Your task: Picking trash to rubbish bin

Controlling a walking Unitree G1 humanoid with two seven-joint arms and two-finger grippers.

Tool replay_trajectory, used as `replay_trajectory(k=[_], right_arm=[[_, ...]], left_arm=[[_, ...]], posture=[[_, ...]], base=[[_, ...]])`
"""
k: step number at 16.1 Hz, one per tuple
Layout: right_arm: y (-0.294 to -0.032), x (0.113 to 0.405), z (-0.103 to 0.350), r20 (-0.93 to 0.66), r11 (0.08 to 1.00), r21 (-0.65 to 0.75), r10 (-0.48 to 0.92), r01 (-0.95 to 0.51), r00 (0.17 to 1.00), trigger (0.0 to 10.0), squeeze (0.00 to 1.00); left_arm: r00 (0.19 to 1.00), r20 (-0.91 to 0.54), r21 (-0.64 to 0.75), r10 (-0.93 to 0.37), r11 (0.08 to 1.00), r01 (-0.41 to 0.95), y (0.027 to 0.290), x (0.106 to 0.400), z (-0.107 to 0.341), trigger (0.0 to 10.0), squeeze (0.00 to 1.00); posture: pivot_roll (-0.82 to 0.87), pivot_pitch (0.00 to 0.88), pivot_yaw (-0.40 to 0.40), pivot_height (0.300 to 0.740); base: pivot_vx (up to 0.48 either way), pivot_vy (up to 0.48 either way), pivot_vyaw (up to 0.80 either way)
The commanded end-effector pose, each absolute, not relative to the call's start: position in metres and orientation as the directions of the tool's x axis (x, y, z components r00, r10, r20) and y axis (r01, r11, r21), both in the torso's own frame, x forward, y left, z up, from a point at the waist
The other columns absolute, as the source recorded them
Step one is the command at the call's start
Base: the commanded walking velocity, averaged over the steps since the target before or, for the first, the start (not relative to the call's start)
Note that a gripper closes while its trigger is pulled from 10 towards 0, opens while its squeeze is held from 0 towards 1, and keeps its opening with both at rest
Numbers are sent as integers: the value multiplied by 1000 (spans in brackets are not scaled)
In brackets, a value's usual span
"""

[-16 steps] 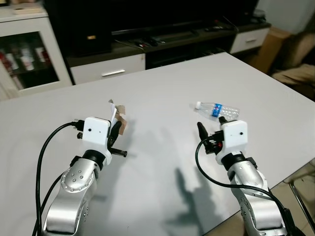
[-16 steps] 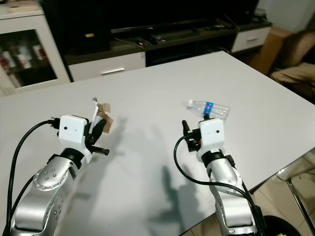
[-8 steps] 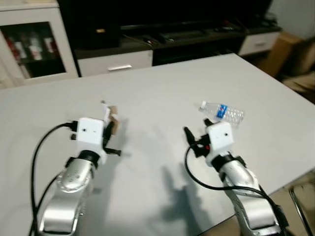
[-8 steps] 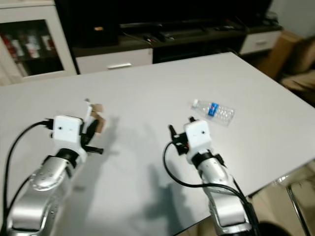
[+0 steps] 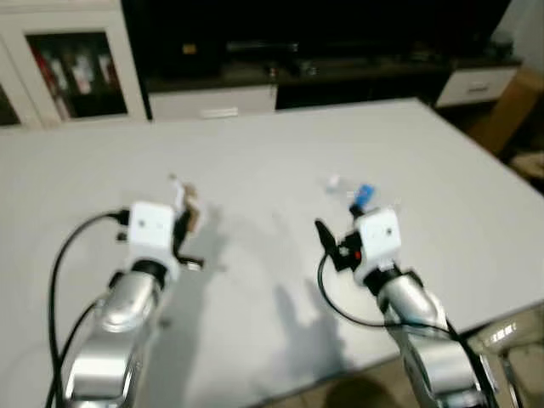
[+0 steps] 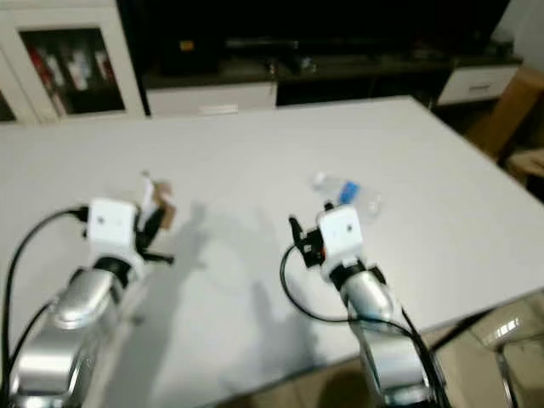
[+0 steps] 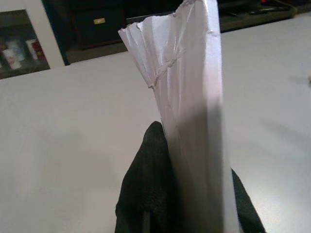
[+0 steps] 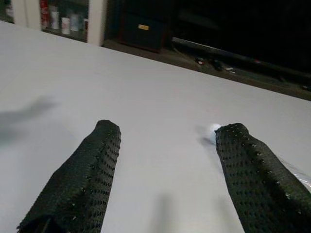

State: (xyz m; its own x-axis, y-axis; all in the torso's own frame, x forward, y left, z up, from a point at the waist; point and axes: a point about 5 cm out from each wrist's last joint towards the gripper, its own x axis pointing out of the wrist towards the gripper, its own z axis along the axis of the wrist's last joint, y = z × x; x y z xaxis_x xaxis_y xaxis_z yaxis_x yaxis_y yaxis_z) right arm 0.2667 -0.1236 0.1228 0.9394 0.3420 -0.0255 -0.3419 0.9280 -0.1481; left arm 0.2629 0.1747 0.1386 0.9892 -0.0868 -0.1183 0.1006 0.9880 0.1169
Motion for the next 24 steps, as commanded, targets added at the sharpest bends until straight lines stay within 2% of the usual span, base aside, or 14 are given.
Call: replay_trajectory(k=[1,5,8,12,14,19,24], right_arm=[[-131,266,123,-34,934,-155,322,-323,946,10000,0],[-131,268,124,-28,940,-140,310,-311,950,10000,0],[-140,274,127,-20,966,-144,212,-213,977,10000,0],[-153,279,132,-21,981,-112,156,-158,987,10000,0],[-155,279,134,-21,980,-117,161,-162,987,10000,0],[-153,283,143,-2,969,-154,196,-194,981,10000,0],[-166,291,151,-29,948,-210,237,-238,971,10000,0]], left_arm=[[984,-150,84,-96,990,109,169,265,135,10000,0],[983,-146,105,-114,986,130,172,268,137,10000,0],[978,-116,161,-176,968,193,168,274,147,10000,0],[973,-74,181,-218,957,228,161,276,151,10000,0],[973,-70,173,-218,958,227,161,277,152,10000,0],[977,-56,160,-204,964,211,163,277,152,10000,0],[980,-58,153,-191,968,198,164,275,149,10000,0]], posture=[[-24,0,-23,740],[-20,0,-16,740],[-19,0,4,740],[-27,0,7,740],[-28,0,4,740],[-32,0,-5,740],[-30,0,-22,740]], base=[[0,480,0],[0,457,0],[0,0,0],[0,0,0],[0,0,-456],[352,0,0],[357,0,0]])
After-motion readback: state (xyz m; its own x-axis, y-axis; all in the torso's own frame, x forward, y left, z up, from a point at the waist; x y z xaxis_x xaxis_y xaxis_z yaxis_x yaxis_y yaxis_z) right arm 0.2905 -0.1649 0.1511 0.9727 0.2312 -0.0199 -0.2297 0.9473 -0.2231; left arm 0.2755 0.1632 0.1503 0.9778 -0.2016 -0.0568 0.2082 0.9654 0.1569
